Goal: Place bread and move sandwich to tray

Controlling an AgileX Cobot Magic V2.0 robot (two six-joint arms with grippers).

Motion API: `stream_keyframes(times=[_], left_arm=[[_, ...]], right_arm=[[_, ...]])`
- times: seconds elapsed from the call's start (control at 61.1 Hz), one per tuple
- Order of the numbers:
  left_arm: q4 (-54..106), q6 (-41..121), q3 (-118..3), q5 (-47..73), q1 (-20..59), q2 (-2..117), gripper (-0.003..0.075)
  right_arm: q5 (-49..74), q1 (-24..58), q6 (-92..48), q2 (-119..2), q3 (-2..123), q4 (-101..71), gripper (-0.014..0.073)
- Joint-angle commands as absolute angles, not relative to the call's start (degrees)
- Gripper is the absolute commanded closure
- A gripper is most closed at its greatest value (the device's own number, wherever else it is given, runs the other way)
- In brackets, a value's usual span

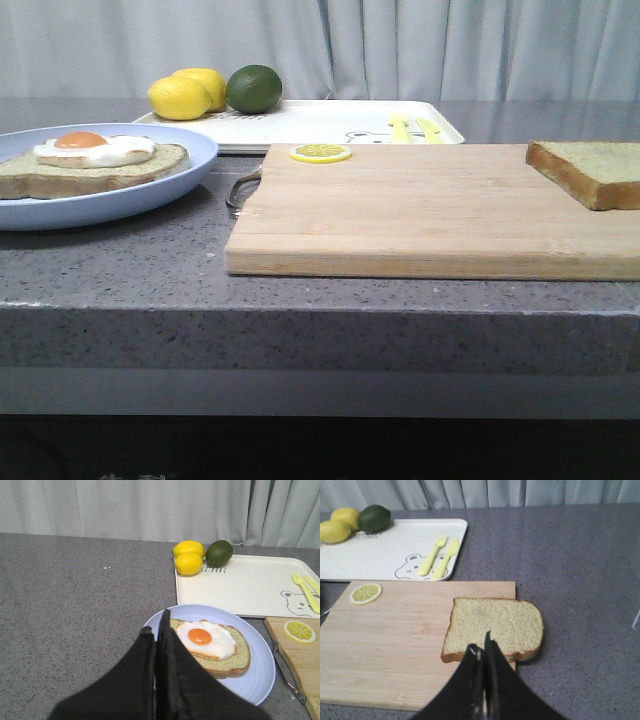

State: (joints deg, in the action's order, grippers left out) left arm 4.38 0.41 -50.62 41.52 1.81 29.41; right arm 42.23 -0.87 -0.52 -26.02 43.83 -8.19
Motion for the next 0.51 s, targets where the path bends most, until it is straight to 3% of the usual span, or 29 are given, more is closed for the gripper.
stream_keyframes(times=[0.0,0.229,0.295,0.409,0.491], left_arm=[[4.9,0.0,-52.1,37.4,1.8,31.3,0.0741],[4.5,0.0,-52.1,37.6,1.8,33.4,0.0740],[4.5,0.0,-52.1,37.6,1.8,33.7,0.0736],[4.5,0.0,-52.1,37.6,1.8,33.8,0.0655],[4.5,0.0,-52.1,37.5,1.8,33.9,0.0504]], right_arm=[[38.4,-1.2,-0.8,-28.8,44.4,-8.2,0.0662],[43.4,-1.2,-0.8,-33.4,43.6,-8.2,0.0657],[44.4,-1.2,-0.8,-34.4,43.6,-8.2,0.0620],[45.2,-1.2,-0.8,-35.3,43.6,-8.2,0.0430],[45.4,-1.2,-0.8,-35.5,43.6,-8.2,0.0226]])
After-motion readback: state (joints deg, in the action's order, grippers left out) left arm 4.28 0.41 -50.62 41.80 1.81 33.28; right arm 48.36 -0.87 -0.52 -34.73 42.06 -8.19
